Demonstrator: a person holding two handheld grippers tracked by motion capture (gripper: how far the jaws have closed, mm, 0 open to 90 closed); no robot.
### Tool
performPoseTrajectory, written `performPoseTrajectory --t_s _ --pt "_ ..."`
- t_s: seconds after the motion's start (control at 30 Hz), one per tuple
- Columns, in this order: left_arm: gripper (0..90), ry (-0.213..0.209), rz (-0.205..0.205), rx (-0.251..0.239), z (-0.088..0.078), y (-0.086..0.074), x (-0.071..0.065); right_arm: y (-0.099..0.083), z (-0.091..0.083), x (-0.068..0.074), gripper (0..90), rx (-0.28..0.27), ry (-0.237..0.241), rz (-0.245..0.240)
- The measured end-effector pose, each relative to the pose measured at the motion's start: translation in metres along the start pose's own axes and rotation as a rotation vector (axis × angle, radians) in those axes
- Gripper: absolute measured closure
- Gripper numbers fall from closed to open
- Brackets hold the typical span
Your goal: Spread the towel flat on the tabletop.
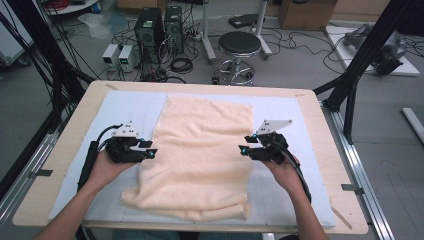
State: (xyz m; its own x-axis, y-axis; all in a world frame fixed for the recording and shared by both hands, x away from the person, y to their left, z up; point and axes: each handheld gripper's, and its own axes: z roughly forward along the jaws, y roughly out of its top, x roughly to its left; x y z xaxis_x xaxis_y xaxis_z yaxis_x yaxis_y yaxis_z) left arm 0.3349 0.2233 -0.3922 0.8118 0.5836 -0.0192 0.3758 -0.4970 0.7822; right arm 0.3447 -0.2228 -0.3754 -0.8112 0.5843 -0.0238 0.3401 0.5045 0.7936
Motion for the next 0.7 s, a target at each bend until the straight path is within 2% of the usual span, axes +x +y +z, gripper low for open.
performPoseTrajectory --t_s 0.03,0.17,0.23,0.3,0.4,0.43,0.5,0.53,0.63,0.7 --pt "56.6 -0.004 0.008 -0.009 -0.002 -0.002 -0.004 -0.001 -0.004 0.008 55.6 -0.026 0.003 -0.009" --pt "53.1 -0.065 0.032 -0.026 -0.009 -0.015 -0.024 -0.012 -0.005 0.032 52.0 -0.028 0.057 -0.043" --pt "50.3 -0.109 0.029 -0.042 -0.012 -0.024 -0.033 -0.022 -0.002 0.045 50.3 0.000 0.064 -0.088" --pt "48.5 -0.134 0.045 -0.044 -0.014 -0.030 -0.040 -0.031 0.001 0.054 49.4 0.016 0.074 -0.109" --pt "48.0 -0.149 0.067 0.001 -0.009 -0.040 -0.048 -0.043 0.006 0.061 50.7 0.040 0.104 -0.099" --pt "48.5 -0.150 0.072 0.026 -0.006 -0.043 -0.049 -0.048 0.011 0.064 52.3 0.073 0.119 -0.095" --pt "53.7 -0.163 0.077 0.093 0.005 -0.050 -0.050 -0.053 0.018 0.068 57.1 0.134 0.139 -0.131" --pt "56.1 -0.168 0.068 0.078 0.006 -0.051 -0.050 -0.055 0.023 0.070 58.6 0.166 0.148 -0.152" --pt "64.7 -0.156 0.063 0.085 0.008 -0.048 -0.049 -0.055 0.025 0.068 66.0 0.159 0.180 -0.116" --pt "71.3 -0.143 0.083 0.090 0.007 -0.047 -0.051 -0.055 0.024 0.071 76.0 0.160 0.185 -0.121"
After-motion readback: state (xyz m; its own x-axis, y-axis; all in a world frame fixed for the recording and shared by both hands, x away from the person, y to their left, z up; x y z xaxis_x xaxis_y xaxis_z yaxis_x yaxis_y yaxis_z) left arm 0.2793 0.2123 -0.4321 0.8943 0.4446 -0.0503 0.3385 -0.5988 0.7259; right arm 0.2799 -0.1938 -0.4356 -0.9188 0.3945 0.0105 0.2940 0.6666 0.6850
